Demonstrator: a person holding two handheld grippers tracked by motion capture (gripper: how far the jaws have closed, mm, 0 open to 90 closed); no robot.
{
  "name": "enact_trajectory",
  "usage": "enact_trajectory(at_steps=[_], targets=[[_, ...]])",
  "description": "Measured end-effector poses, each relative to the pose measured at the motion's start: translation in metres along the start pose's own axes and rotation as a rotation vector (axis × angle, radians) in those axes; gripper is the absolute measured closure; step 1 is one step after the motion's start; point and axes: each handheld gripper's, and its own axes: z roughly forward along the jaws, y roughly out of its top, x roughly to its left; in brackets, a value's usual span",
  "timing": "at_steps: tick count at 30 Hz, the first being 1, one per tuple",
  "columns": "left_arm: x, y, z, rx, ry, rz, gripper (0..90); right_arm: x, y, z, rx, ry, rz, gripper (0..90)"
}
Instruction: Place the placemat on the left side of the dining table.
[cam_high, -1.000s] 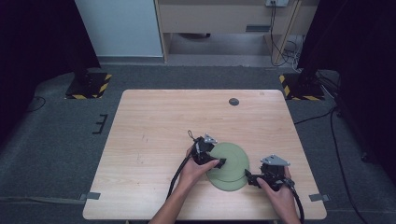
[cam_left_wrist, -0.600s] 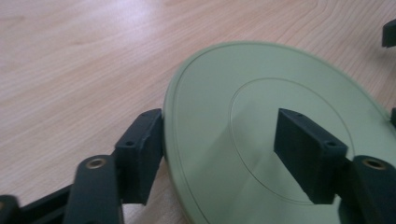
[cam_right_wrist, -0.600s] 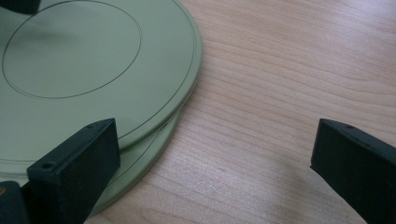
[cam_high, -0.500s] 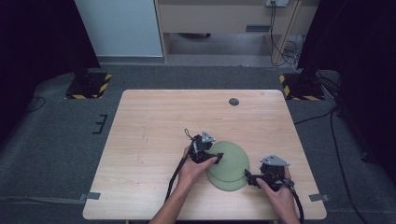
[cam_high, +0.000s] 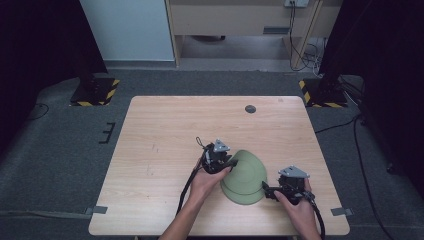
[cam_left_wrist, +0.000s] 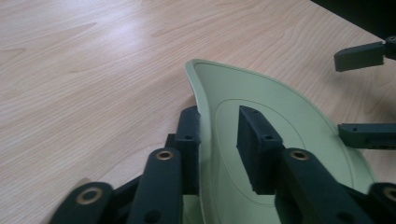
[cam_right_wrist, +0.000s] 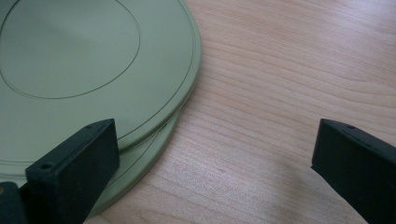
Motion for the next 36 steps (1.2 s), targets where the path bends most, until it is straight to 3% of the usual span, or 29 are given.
enact_trajectory(at_steps=[3,6,15,31,36], targets=[[-0.0016,0.0016,-0.0009,-0.007,0.026,0.010,75.2,0.0000,0.0000,0.0000,0.000,0.000,0.000,1.1],[-0.0021,0.0025,-0.0007,-0.017,0.022,-0.001,79.3,-0.0001,0.0001,0.0000,0.002,0.000,0.001,1.1],[-0.0044,0.0022,-0.0008,-0.010,0.060,0.019,83.0,-0.0004,0.0000,0.0000,0.002,0.001,0.002,1.0],[-0.0045,0.0046,-0.0062,-0.047,0.037,-0.017,84.9,-0.0019,-0.0006,0.0008,0.003,0.012,0.023,0.8],[-0.0035,0.0060,-0.0059,-0.055,0.053,-0.018,85.0,-0.0002,-0.0005,0.0008,0.000,0.010,0.026,2.5]])
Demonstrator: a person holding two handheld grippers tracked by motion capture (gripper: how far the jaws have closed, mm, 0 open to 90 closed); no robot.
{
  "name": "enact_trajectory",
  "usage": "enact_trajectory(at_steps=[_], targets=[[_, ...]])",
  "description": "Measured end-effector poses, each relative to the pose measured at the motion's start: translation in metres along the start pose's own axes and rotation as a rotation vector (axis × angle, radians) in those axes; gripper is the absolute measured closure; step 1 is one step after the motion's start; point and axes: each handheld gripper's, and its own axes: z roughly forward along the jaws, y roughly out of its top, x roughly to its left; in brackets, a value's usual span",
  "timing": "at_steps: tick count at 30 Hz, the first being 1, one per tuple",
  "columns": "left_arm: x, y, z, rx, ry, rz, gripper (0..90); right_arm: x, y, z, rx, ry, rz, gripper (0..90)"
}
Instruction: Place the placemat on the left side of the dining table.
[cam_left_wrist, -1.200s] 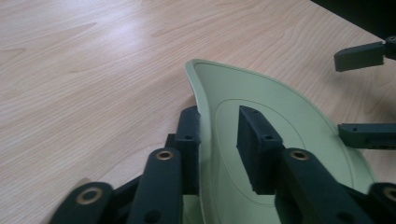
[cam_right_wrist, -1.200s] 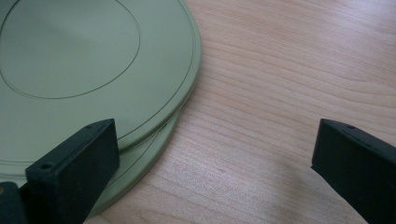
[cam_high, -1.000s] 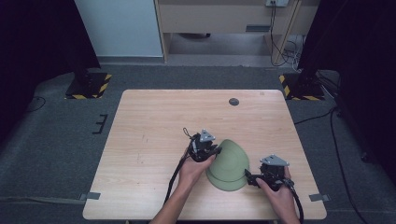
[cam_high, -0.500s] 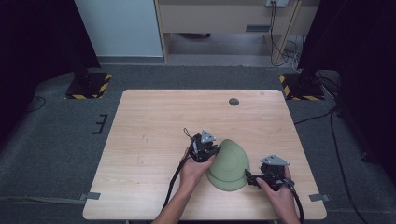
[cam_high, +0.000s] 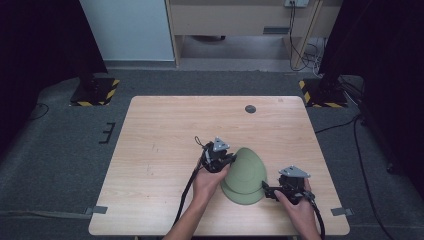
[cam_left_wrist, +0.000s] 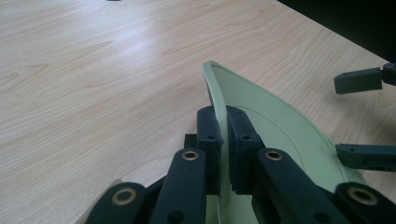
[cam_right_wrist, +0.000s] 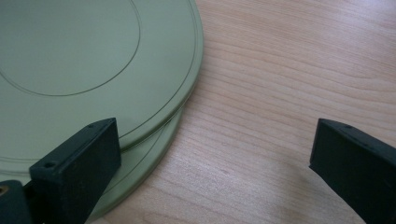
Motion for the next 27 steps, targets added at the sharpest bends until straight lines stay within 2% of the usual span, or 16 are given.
enact_trajectory(at_steps=[6,10,16,23,24,27], targets=[[0.001,-0.003,0.002,0.001,0.015,-0.008,85.0,0.003,0.001,-0.001,0.000,0.006,0.005,4.9],[0.002,-0.004,0.002,0.002,0.010,-0.017,85.0,0.006,0.001,-0.002,0.006,0.037,0.002,5.2],[0.003,-0.006,0.002,-0.001,0.003,-0.024,84.9,0.007,0.001,-0.001,0.004,0.042,-0.002,3.7],[0.007,-0.010,-0.001,0.016,-0.017,-0.031,82.5,0.007,0.003,0.000,0.006,0.019,-0.023,0.9],[0.011,-0.012,-0.002,0.026,-0.037,-0.047,81.9,0.007,0.003,0.001,0.005,0.016,-0.024,0.9],[0.015,-0.015,-0.003,0.030,-0.060,-0.069,81.8,0.007,0.003,0.001,0.005,0.013,-0.019,0.9]])
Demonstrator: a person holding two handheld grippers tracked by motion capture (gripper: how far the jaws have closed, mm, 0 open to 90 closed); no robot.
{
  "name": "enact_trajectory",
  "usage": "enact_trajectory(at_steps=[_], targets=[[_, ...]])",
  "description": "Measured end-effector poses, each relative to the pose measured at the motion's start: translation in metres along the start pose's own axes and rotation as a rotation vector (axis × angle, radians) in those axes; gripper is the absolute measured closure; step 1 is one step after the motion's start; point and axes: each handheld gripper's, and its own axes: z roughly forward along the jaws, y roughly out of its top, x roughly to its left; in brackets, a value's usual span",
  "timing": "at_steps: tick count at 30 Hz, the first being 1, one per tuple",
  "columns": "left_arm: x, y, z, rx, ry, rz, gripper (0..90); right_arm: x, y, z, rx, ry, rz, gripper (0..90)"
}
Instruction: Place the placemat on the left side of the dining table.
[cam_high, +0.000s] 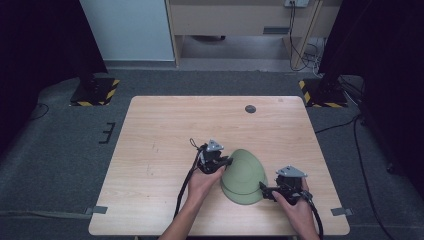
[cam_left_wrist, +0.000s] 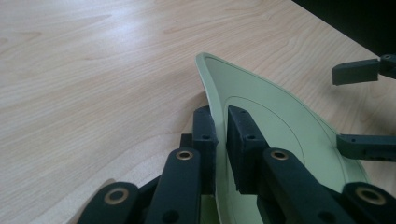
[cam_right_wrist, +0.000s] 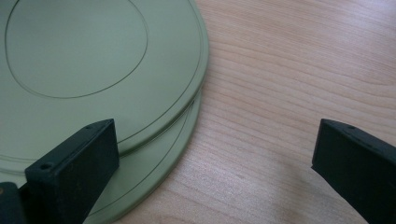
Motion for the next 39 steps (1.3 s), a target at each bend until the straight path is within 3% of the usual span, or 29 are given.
enact_trajectory(at_steps=[5,10,24,32,39], targets=[[0.003,-0.002,0.000,0.027,-0.011,0.006,82.1,0.000,0.000,0.000,0.001,-0.010,0.002,0.9],[0.003,-0.003,-0.001,0.023,-0.008,0.004,84.4,0.000,0.000,0.000,-0.001,-0.014,0.000,1.6],[0.003,0.002,-0.006,-0.082,0.094,-0.021,85.3,0.002,-0.001,-0.001,-0.003,0.004,-0.002,5.0],[0.000,0.006,-0.011,-0.103,0.067,-0.027,85.3,0.001,0.000,-0.001,-0.010,0.003,0.002,5.0],[-0.007,0.012,-0.016,-0.108,0.057,0.000,85.3,-0.010,-0.001,-0.005,-0.019,-0.017,0.036,5.0]])
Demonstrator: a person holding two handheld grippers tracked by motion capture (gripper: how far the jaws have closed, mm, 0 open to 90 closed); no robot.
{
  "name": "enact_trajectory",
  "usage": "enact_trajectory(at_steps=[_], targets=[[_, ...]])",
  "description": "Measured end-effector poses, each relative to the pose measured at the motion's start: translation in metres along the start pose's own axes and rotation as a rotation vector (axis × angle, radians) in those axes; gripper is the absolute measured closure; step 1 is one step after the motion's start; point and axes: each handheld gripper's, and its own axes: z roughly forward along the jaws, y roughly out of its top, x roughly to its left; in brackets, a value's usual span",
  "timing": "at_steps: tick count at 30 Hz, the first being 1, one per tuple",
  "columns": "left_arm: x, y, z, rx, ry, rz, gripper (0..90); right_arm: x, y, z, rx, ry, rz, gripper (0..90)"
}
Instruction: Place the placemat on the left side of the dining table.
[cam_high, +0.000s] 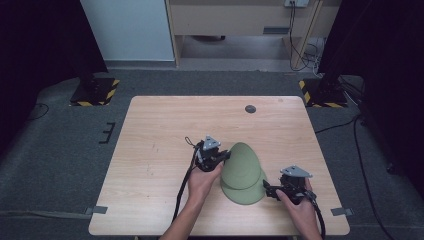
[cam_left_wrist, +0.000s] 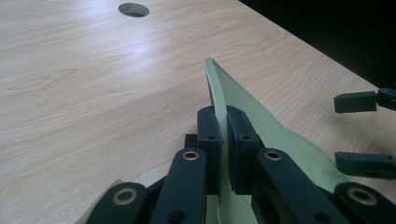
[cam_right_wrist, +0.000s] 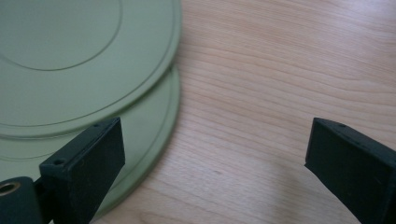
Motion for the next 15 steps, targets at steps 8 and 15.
enact_trajectory(at_steps=[8,15], targets=[[-0.008,0.010,-0.008,-0.011,-0.022,0.028,85.4,-0.012,-0.002,0.000,0.005,-0.034,0.029,5.1],[-0.015,0.019,-0.011,-0.032,-0.035,0.047,85.4,-0.018,-0.003,0.000,0.005,-0.056,0.045,5.1]])
